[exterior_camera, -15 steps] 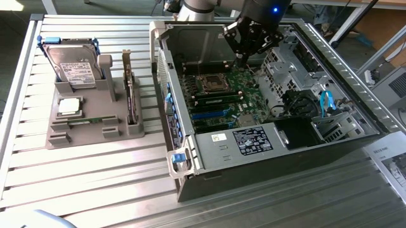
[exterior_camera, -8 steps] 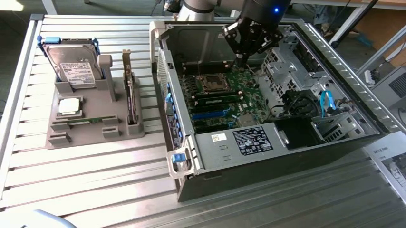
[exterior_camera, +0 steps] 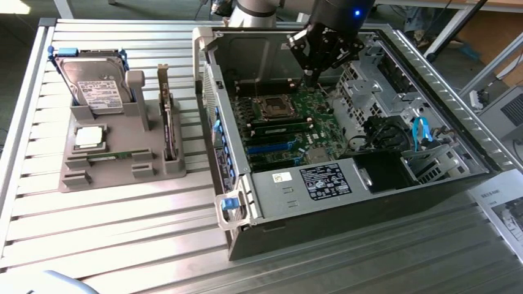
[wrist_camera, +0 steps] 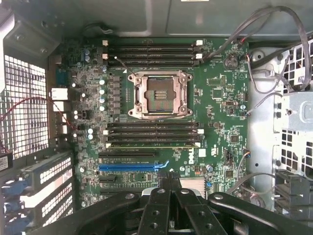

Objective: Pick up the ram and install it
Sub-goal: 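Press down the ram until it locks into place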

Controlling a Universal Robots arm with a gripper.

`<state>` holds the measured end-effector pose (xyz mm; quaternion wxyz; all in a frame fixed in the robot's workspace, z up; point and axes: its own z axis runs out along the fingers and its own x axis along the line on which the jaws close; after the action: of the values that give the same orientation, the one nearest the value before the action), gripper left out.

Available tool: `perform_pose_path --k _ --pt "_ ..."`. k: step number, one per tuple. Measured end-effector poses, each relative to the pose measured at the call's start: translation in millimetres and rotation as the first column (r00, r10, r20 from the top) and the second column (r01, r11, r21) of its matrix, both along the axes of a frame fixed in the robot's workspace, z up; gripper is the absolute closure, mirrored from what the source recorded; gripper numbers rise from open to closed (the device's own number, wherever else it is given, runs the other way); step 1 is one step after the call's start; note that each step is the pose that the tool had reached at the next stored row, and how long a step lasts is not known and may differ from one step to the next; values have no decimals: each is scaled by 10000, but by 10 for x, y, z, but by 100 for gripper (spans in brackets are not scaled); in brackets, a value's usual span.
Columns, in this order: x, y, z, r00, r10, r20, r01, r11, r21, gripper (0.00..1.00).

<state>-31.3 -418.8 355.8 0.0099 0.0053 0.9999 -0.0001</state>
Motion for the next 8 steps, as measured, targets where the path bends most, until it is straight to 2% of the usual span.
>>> perform_pose_path --k 8 --pt "-39 0 0 10000 -1 1 1 10000 0 90"
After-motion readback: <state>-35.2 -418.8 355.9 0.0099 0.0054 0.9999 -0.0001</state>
